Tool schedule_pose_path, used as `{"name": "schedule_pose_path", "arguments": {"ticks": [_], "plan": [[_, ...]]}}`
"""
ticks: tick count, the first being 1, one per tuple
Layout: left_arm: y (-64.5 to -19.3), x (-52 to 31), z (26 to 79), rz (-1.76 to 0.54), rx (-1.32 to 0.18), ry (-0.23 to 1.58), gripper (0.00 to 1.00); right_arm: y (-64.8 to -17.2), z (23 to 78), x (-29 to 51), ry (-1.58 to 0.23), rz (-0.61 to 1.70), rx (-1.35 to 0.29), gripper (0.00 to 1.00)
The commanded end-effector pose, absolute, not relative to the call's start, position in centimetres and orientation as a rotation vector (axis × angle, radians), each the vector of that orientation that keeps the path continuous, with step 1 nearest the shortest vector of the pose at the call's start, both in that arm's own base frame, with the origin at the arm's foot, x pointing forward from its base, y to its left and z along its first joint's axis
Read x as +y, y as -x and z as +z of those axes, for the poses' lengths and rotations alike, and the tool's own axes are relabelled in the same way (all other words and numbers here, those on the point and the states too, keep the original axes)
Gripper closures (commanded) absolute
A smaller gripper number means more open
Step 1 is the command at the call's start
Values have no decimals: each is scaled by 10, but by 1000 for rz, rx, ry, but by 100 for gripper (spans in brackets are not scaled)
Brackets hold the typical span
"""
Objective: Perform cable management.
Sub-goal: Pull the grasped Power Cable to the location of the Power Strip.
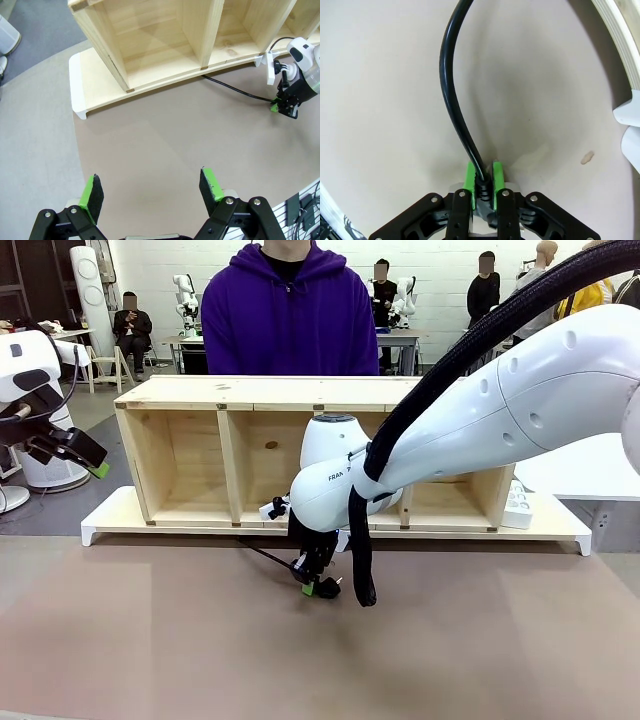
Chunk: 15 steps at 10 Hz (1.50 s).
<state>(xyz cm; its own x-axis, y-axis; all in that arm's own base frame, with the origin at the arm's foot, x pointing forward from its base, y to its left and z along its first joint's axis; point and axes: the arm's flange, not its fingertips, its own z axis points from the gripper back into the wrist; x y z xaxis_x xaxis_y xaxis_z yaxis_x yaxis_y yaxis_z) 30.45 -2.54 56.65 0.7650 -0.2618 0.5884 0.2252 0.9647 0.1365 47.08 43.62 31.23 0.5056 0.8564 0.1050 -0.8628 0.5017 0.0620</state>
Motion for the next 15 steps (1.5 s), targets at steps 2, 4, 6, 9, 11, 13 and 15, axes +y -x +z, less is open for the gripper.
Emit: {"name": "schedule_pose_path", "arguments": {"ticks": [2, 4, 6, 9, 11, 13, 15], "plan": [[-305, -25, 566, -253, -647, -55, 0, -472, 313, 436, -111, 1040, -78, 96], [-305, -25, 566, -253, -647, -55, 0, -472, 313, 436, -111, 1040, -78, 96], [-305, -25, 566, -253, -647, -55, 0, -460, 319, 431, -90, 1040, -26, 83], [-305, -25, 566, -253, -647, -55, 0, -419, 349, 404, -47, 1018, 33, 83], [-305, -25, 566, -253, -647, -55, 0, -391, 369, 381, -7, 967, 7, 83], [-305, -25, 566, -253, -647, -55, 0, -366, 386, 341, 24, 846, -30, 83], [-305, -25, 566, -253, -647, -55, 0, -340, 400, 307, 46, 735, -83, 83]]}}
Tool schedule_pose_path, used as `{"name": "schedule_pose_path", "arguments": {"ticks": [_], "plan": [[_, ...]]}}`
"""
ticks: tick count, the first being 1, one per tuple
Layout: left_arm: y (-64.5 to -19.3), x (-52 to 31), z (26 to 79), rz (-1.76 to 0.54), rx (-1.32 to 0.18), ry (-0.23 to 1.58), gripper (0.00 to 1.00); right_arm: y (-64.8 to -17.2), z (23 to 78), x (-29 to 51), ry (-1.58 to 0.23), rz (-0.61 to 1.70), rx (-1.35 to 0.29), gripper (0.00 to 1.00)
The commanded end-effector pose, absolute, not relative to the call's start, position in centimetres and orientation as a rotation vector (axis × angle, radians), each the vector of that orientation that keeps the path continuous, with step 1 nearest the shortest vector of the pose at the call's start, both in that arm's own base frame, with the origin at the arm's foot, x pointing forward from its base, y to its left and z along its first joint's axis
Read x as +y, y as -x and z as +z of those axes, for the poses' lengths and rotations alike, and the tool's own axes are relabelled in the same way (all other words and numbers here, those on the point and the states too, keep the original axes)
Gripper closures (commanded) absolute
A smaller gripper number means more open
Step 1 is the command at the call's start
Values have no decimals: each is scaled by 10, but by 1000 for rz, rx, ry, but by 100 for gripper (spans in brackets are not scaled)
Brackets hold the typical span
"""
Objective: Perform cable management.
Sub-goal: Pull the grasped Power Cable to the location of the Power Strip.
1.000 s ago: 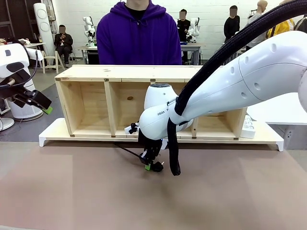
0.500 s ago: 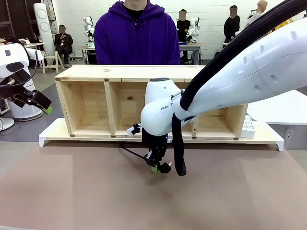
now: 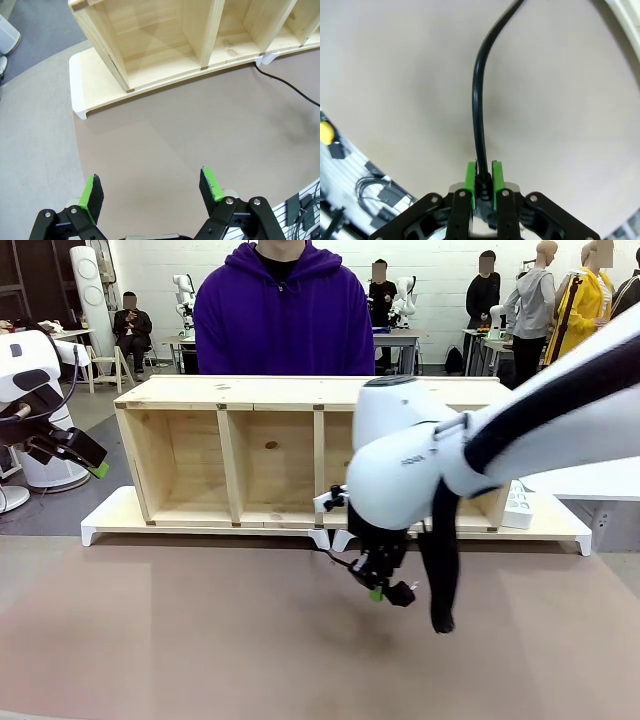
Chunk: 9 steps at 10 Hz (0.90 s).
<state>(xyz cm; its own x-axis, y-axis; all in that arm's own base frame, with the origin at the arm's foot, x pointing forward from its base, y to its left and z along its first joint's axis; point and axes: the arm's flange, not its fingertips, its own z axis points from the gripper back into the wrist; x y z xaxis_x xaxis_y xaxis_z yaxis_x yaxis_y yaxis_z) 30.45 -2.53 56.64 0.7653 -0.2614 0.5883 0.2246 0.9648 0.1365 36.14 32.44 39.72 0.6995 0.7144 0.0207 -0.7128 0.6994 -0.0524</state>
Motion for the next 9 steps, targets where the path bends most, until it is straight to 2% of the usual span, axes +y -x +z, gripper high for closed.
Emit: {"name": "schedule_pose_path", "arguments": {"ticks": [1, 9], "plan": [[-305, -25, 566, -253, -647, -55, 0, -328, 406, 294, 57, 696, -109, 83], [-305, -25, 566, -253, -647, -55, 0, -235, 437, 202, 126, 363, -239, 83]]}}
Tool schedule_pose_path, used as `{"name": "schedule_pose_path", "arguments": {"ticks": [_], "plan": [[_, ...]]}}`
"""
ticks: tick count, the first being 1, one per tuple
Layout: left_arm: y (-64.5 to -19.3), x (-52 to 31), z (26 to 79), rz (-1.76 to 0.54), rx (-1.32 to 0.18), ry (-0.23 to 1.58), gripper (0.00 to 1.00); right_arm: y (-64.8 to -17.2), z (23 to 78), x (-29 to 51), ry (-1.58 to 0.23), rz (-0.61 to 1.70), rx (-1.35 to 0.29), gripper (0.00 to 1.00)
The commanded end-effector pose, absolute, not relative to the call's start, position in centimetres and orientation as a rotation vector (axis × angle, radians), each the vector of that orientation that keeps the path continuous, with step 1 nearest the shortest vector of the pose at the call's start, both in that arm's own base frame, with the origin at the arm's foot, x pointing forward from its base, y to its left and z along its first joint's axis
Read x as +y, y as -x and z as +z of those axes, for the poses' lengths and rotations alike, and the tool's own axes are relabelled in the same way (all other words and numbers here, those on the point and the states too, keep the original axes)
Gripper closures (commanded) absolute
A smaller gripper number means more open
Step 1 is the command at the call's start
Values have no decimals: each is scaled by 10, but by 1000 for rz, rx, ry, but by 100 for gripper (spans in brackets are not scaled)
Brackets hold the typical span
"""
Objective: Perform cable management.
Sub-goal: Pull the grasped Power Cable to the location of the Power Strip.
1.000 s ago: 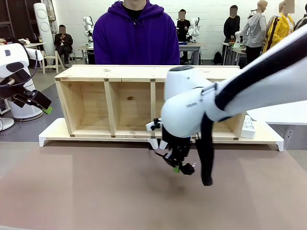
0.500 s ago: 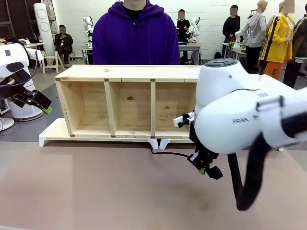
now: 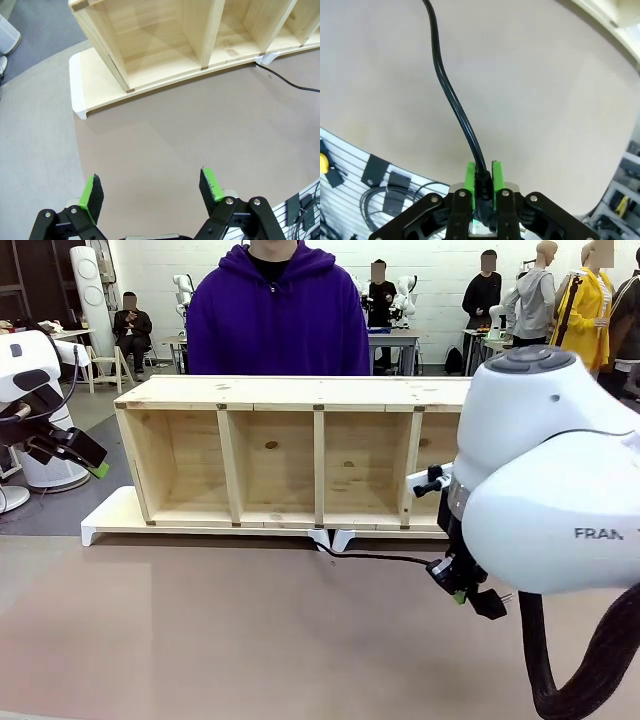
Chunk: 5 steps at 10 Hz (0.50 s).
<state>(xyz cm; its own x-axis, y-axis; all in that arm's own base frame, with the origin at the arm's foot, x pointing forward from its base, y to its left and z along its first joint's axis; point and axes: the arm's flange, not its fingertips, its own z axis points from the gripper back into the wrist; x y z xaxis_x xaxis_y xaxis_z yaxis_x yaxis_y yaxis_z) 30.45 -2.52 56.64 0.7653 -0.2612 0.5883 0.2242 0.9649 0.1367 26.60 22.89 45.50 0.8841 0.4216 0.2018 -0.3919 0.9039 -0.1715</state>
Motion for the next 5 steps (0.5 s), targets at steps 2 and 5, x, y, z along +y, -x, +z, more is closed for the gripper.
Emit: {"name": "schedule_pose_path", "arguments": {"ticks": [2, 5], "plan": [[-305, -25, 566, -253, -647, -55, 0, -235, 432, 196, 124, 366, -255, 83], [-305, -25, 566, -253, -647, -55, 0, -261, 463, 225, 130, 391, -248, 83]]}}
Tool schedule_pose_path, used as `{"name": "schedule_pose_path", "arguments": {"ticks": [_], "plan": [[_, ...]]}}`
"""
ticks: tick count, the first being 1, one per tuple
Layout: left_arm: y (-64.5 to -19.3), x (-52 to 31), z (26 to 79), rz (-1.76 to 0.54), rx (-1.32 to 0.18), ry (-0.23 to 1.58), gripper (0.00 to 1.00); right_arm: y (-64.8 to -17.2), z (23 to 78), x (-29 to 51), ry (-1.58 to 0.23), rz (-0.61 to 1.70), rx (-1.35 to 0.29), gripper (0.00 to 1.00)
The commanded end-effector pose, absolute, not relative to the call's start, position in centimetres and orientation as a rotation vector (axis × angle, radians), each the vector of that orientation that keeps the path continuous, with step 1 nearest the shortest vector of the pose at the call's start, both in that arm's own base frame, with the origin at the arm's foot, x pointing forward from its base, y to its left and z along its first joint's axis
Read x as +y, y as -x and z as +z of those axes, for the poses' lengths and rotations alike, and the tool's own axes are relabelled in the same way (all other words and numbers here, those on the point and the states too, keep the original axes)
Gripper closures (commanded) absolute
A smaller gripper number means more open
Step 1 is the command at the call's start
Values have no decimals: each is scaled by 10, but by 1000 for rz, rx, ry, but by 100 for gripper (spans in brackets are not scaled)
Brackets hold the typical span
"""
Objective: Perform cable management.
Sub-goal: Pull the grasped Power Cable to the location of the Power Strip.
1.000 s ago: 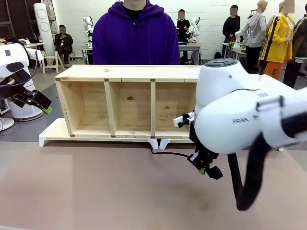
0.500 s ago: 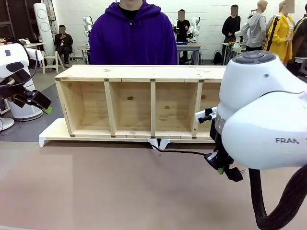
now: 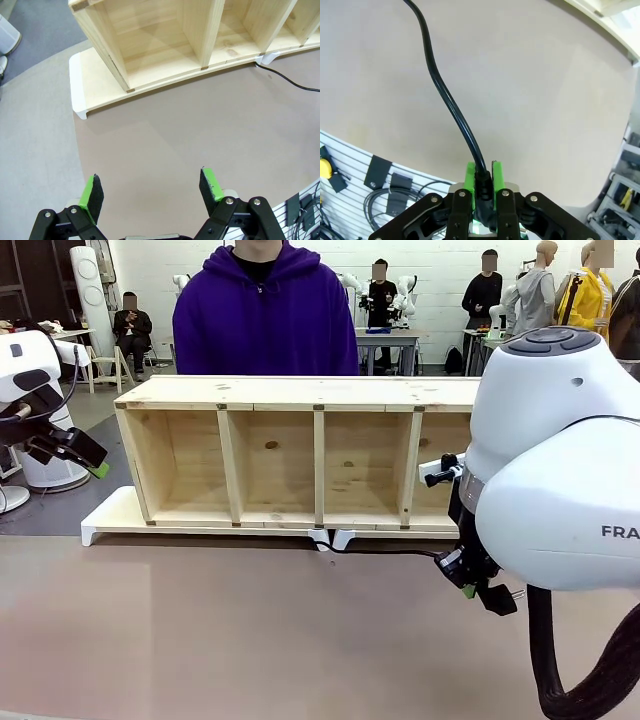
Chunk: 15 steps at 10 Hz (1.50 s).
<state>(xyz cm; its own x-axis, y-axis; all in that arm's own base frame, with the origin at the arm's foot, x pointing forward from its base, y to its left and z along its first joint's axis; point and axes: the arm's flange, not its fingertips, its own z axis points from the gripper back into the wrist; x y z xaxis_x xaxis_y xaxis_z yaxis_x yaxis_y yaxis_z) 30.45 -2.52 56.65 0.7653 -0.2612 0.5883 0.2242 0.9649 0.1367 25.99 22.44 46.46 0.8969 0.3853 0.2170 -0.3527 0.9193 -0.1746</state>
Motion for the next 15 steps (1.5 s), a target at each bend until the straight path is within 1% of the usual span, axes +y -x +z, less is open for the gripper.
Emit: {"name": "schedule_pose_path", "arguments": {"ticks": [1, 3, 5, 7, 10, 13, 15], "plan": [[-305, -25, 566, -253, -647, -55, 0, -261, 463, 225, 130, 391, -248, 83], [-305, -25, 566, -253, -647, -55, 0, -260, 464, 224, 133, 384, -250, 83], [-305, -25, 566, -253, -647, -55, 0, -245, 456, 171, 94, 286, -200, 83], [-305, -25, 566, -253, -647, -55, 0, -224, 463, 118, 55, 182, -204, 83], [-305, -25, 566, -253, -647, -55, 0, -209, 478, 72, 48, 101, -225, 83], [-305, -25, 566, -253, -647, -55, 0, -210, 492, 27, 56, -11, -239, 83], [-305, -25, 566, -253, -647, -55, 0, -228, 501, -1, 65, -78, -277, 83]]}}
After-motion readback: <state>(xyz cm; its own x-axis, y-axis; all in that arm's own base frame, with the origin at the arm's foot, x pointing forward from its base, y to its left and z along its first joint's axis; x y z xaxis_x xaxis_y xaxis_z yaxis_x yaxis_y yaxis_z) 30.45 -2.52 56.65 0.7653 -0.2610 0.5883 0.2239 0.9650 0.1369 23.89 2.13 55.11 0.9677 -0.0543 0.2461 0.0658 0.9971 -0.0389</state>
